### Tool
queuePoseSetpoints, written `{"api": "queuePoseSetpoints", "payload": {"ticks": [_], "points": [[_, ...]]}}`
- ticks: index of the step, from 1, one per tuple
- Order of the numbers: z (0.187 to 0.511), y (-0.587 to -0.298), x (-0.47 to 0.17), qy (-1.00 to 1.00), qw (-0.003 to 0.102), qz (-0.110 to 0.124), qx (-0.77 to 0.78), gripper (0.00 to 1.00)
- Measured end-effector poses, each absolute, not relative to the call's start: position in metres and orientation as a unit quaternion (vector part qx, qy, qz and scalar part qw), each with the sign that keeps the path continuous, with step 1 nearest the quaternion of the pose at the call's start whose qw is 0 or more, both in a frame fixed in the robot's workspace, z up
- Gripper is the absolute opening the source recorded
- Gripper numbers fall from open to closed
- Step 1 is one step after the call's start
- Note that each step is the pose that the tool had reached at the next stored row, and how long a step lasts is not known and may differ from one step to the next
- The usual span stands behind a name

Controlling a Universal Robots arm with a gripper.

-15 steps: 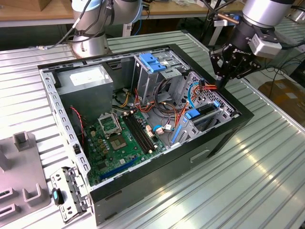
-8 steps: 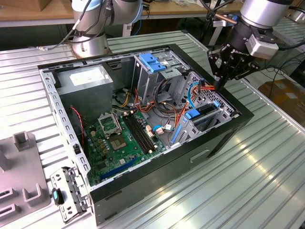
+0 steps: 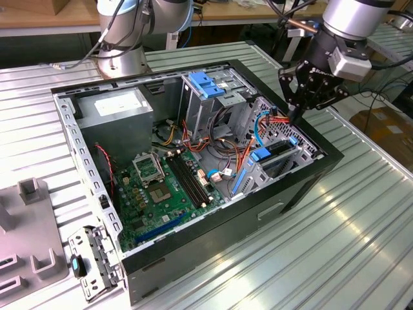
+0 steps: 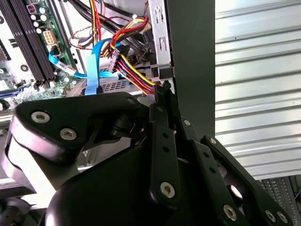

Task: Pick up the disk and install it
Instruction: 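Insert the first disk wire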

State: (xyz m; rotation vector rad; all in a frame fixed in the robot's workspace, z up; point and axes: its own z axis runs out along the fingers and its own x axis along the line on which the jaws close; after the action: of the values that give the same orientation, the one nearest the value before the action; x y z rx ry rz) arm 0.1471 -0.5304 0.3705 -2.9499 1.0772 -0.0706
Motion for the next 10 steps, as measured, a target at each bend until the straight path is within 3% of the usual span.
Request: {"api": "queuePoseSetpoints", "payload": {"ticks": [10], "points": [[0.3686,-0.5304,0.1453,0.405,-0.001,-0.022,-0.914,0.16]]}}
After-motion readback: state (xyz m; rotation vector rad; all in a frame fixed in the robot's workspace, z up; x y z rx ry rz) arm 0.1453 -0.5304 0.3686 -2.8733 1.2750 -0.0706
